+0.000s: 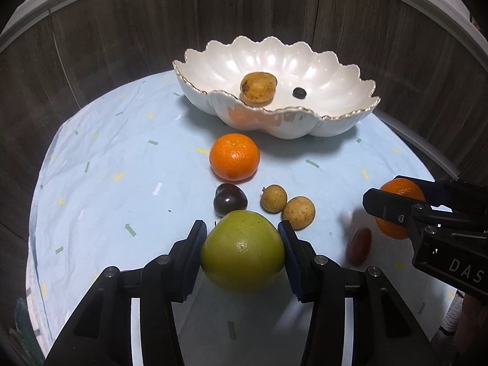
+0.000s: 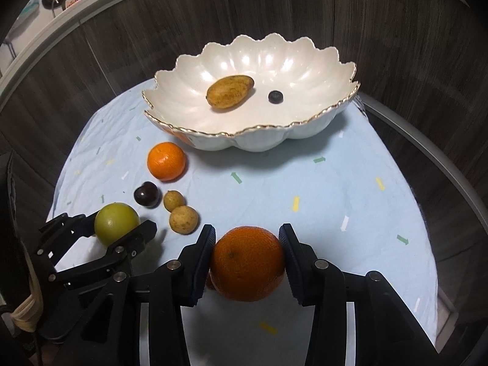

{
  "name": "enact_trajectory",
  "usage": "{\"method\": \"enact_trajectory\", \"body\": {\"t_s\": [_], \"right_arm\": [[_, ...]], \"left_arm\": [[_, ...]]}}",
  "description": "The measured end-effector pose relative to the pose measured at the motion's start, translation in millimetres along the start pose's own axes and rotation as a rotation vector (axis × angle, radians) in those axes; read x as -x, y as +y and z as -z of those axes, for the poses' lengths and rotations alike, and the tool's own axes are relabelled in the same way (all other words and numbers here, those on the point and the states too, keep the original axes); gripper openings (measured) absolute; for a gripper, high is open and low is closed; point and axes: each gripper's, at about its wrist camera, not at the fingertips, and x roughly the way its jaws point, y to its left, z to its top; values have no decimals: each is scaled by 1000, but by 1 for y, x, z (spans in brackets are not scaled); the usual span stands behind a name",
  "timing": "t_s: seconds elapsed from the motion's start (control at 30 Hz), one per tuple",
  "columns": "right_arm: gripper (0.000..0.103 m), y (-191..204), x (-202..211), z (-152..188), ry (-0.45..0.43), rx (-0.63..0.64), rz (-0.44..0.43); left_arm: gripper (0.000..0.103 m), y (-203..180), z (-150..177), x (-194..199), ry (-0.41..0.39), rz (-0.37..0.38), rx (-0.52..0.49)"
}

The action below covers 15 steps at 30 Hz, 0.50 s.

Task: Organize fruits
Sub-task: 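Lift the pomelo and orange and carry both over the white bowl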

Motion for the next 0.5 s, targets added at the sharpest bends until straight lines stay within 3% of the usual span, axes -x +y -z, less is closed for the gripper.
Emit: {"method": "enact_trajectory", "body": {"t_s": [0.5], "right_arm": [[44, 1, 33, -9, -77, -3, -17]], "left_arm": [[47, -7, -12, 37, -47, -18, -6]]}}
